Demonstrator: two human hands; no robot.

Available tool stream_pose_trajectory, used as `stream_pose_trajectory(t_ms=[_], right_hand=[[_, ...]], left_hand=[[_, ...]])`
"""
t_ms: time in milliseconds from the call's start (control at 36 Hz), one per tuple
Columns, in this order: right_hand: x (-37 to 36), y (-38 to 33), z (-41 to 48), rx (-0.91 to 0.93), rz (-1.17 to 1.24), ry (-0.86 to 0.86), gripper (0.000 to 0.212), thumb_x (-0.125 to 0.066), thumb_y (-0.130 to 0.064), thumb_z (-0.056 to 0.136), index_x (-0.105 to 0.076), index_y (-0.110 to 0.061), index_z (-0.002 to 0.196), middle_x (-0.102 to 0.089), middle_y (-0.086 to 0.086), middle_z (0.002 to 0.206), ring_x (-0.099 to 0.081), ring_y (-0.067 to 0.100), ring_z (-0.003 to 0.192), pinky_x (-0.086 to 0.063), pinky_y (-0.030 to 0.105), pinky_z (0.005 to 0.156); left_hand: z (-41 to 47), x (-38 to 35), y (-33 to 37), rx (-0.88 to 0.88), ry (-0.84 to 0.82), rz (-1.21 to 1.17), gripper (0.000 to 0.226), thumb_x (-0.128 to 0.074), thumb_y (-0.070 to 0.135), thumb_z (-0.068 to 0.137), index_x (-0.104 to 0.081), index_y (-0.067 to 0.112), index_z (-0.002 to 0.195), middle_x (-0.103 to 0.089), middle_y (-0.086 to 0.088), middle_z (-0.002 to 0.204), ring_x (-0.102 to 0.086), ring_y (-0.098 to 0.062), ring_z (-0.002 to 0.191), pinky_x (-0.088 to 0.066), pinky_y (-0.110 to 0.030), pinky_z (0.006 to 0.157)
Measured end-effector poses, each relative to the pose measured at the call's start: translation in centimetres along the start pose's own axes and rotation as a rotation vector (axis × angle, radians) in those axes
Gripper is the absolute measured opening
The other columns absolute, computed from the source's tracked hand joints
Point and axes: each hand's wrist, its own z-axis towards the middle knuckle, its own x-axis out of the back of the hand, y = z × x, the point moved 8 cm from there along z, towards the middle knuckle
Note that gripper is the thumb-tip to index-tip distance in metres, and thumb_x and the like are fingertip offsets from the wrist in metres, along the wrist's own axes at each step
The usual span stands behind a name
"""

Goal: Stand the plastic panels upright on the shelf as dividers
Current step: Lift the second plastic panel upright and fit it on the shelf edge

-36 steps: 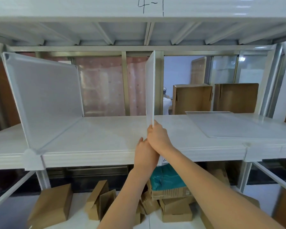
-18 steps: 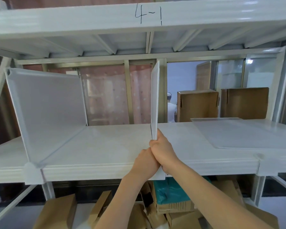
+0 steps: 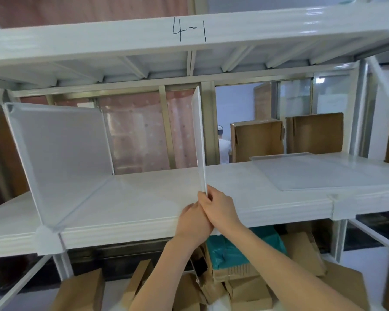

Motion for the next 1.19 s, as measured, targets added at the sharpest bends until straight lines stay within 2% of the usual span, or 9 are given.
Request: stream_pose_trajectory(t_ms=[167,278,389,472,583,833,889,1056,1194], right_hand=[[1.0,-0.3,-2.4,0.056,-0.207,-0.058,0.042,-0.030,-0.038,0.103,-0.064,-0.016,0.113,-0.069,0.004,0.104,-0.063,0.011,0.090,-0.048,0.023,0.088],[2.2,-0.4,-3.6,0.174,-0.439,-0.077,0.021,-0.039,-0.025,0.101,-0.057,-0.013,0.104,-0.065,0.004,0.099,-0.054,0.008,0.081,-0.044,0.019,0.075],[2.2,0.2,-3.6,0.283,-0.663,-0.080,0.013,-0.055,-0.017,0.093,-0.055,-0.012,0.105,-0.064,0.004,0.103,-0.057,0.016,0.088,-0.046,0.023,0.080],[2.6,0.7,-3.2,0.250,-0.641,-0.025,0.011,-0.046,-0.019,0.097,-0.056,-0.014,0.099,-0.067,0.003,0.098,-0.060,0.017,0.086,-0.047,0.025,0.076],[3.4,1.3,-3.0,0.194,-0.536,0.054,0.033,-0.033,-0.028,0.102,-0.063,-0.017,0.111,-0.070,0.000,0.101,-0.063,0.015,0.089,-0.047,0.023,0.077],[3.1,1.9,-3.3,0.198,-0.521,0.090,0.026,-0.040,-0.028,0.100,-0.063,-0.023,0.112,-0.069,-0.004,0.102,-0.062,0.012,0.089,-0.050,0.021,0.079],[3.2,1.8,-3.3,0.191,-0.531,0.078,0.028,-0.040,-0.026,0.100,-0.062,-0.022,0.118,-0.069,-0.002,0.106,-0.063,0.015,0.093,-0.051,0.024,0.082],[2.9,1.3,-3.6,0.168,-0.549,-0.002,0.032,-0.044,-0.020,0.098,-0.057,-0.017,0.127,-0.066,0.004,0.117,-0.060,0.020,0.105,-0.049,0.029,0.093],[2.7,1.2,-3.8,0.152,-0.595,-0.068,0.025,-0.047,-0.016,0.094,-0.058,-0.012,0.116,-0.065,0.009,0.106,-0.059,0.025,0.099,-0.046,0.029,0.081]], left_hand=[[0.8,-0.2,-1.0,0.095,-0.019,-0.115,0.029,-0.040,0.020,0.094,-0.051,0.013,0.120,-0.064,-0.009,0.113,-0.062,-0.025,0.100,-0.048,-0.035,0.090],[1.2,0.0,-1.4,0.252,0.016,-0.324,0.024,-0.045,0.030,0.090,-0.057,0.016,0.105,-0.067,-0.005,0.101,-0.063,-0.025,0.094,-0.051,-0.042,0.090],[1.1,-0.1,-1.5,0.323,0.032,-0.446,0.026,-0.049,0.034,0.084,-0.061,0.020,0.102,-0.067,-0.002,0.098,-0.062,-0.024,0.092,-0.051,-0.043,0.089],[1.1,-0.1,-1.5,0.352,0.034,-0.500,0.019,-0.051,0.033,0.082,-0.059,0.023,0.097,-0.066,0.000,0.097,-0.061,-0.023,0.093,-0.049,-0.043,0.091],[1.4,-0.3,-1.7,0.358,0.021,-0.489,0.015,-0.052,0.034,0.084,-0.053,0.025,0.095,-0.064,-0.001,0.100,-0.060,-0.024,0.096,-0.047,-0.043,0.094],[2.0,-0.5,-2.0,0.335,-0.052,-0.534,0.011,-0.060,0.027,0.074,-0.050,0.028,0.077,-0.057,0.005,0.082,-0.059,-0.025,0.094,-0.047,-0.045,0.094],[1.9,-0.7,-2.0,0.286,-0.050,-0.492,0.012,-0.056,0.035,0.077,-0.055,0.027,0.085,-0.062,0.003,0.088,-0.059,-0.025,0.094,-0.048,-0.044,0.093],[0.3,-1.3,-2.0,0.189,0.104,-0.217,0.057,-0.033,0.057,0.090,-0.046,0.016,0.127,-0.060,-0.002,0.120,-0.053,-0.020,0.115,-0.032,-0.037,0.109],[-1.1,-1.0,-2.5,0.092,0.089,-0.081,0.066,-0.038,0.060,0.090,-0.034,0.016,0.139,-0.050,-0.001,0.138,-0.045,-0.019,0.128,-0.026,-0.035,0.114]])
